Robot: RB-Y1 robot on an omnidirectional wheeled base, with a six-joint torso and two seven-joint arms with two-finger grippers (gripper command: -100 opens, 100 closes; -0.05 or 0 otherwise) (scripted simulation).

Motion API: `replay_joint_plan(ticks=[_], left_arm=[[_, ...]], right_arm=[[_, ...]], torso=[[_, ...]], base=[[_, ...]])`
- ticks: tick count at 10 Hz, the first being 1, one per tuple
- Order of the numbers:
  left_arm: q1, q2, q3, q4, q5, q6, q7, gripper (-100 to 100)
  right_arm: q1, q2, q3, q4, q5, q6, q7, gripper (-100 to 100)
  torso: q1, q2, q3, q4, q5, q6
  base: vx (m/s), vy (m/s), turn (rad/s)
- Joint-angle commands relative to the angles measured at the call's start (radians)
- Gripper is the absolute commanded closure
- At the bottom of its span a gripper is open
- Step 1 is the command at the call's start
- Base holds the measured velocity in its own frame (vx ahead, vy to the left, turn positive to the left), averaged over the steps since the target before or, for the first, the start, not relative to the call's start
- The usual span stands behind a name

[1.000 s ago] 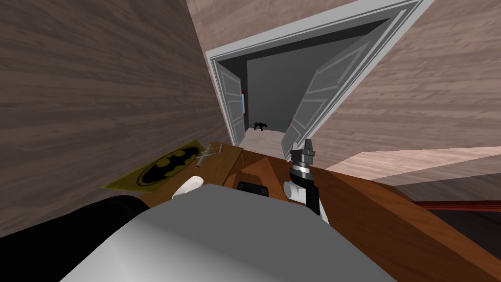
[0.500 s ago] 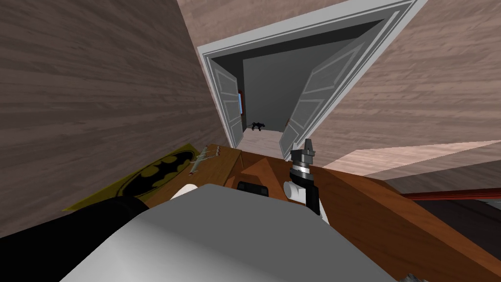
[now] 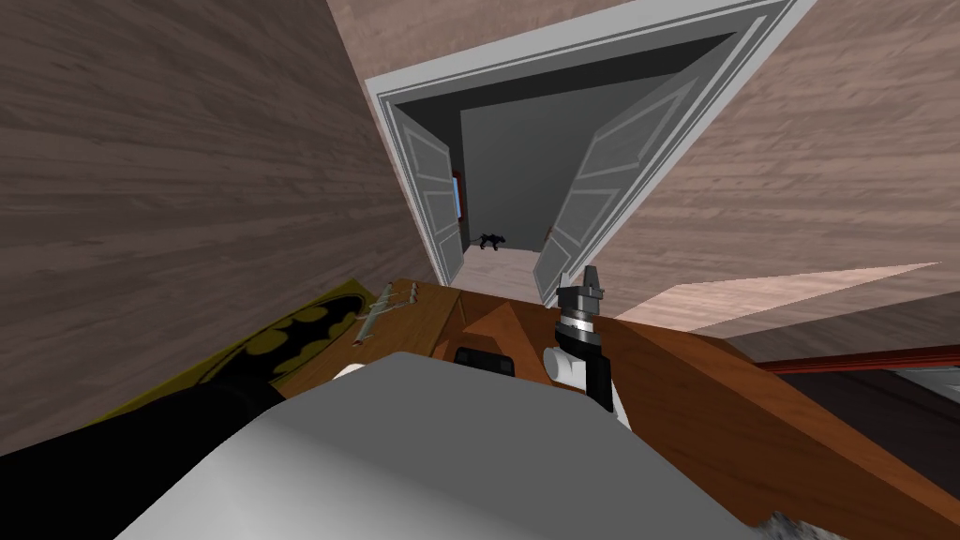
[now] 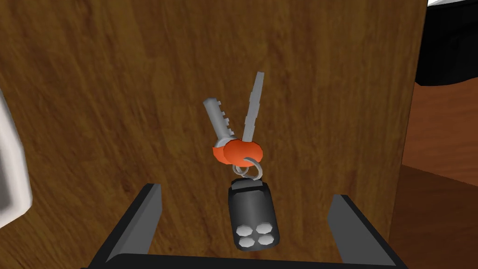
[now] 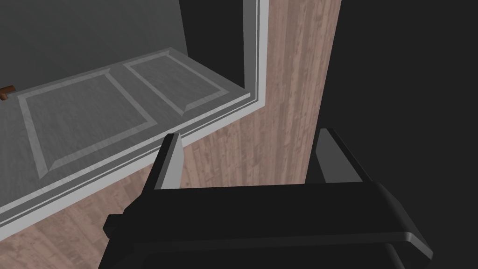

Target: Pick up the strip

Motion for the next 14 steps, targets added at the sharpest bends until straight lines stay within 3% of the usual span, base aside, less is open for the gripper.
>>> replay_joint_plan(ticks=[1, 2, 5, 6, 7, 11, 12, 13, 14], left_arm=[[0.000, 0.000, 0.000, 0.000, 0.000, 0.000, 0.000, 0], [-0.031, -0.021, -0.007, 0.035, -0.019, -0.011, -0.004, -100], [-0.070, -0.046, -0.016, 0.079, -0.043, -0.025, -0.010, -100], [-0.060, -0.040, -0.014, 0.065, -0.041, -0.020, -0.004, -100], [-0.061, -0.041, -0.014, 0.066, -0.041, -0.021, -0.005, 100], [-0.060, -0.042, -0.014, 0.066, -0.041, -0.020, -0.004, 100], [-0.060, -0.042, -0.014, 0.066, -0.041, -0.020, -0.004, 0], [-0.031, -0.021, -0.007, 0.035, -0.019, -0.011, -0.004, 100], [-0.016, -0.010, -0.003, 0.017, -0.010, -0.006, -0.002, 100]], right_arm=[[0.000, 0.000, 0.000, 0.000, 0.000, 0.000, 0.000, 0], [0.000, 0.000, 0.000, 0.000, 0.000, 0.000, 0.000, 0], [0.000, 0.000, 0.000, 0.000, 0.000, 0.000, 0.000, 0], [0.000, 0.000, 0.000, 0.000, 0.000, 0.000, 0.000, 0], [0.000, 0.000, 0.000, 0.000, 0.000, 0.000, 0.000, 0], [0.000, 0.000, 0.000, 0.000, 0.000, 0.000, 0.000, 0], [0.000, 0.000, 0.000, 0.000, 0.000, 0.000, 0.000, 0], [0.000, 0.000, 0.000, 0.000, 0.000, 0.000, 0.000, 0], [0.000, 0.000, 0.000, 0.000, 0.000, 0.000, 0.000, 0]], torso=[[0.000, 0.000, 0.000, 0.000, 0.000, 0.000], [-0.001, 0.001, 0.001, 0.000, 0.000, 0.000], [0.001, 0.003, 0.002, 0.001, 0.000, 0.000], [0.001, 0.003, 0.002, 0.001, 0.000, 0.000], [0.000, 0.003, 0.002, 0.001, 0.000, 0.000], [0.002, 0.003, 0.002, 0.001, 0.001, 0.001], [0.002, 0.003, 0.002, 0.001, 0.001, 0.001], [0.002, 0.003, 0.002, 0.001, 0.001, 0.001], [0.000, 0.002, 0.001, 0.001, 0.000, 0.001]], base=[[0.000, 0.000, 0.000], [-0.013, 0.024, -0.001], [-0.017, 0.032, -0.003], [-0.007, 0.012, -0.002], [0.000, 0.000, 0.000], [0.000, 0.000, 0.000], [0.000, 0.000, 0.000], [0.016, -0.027, 0.000], [0.025, -0.040, 0.000]])
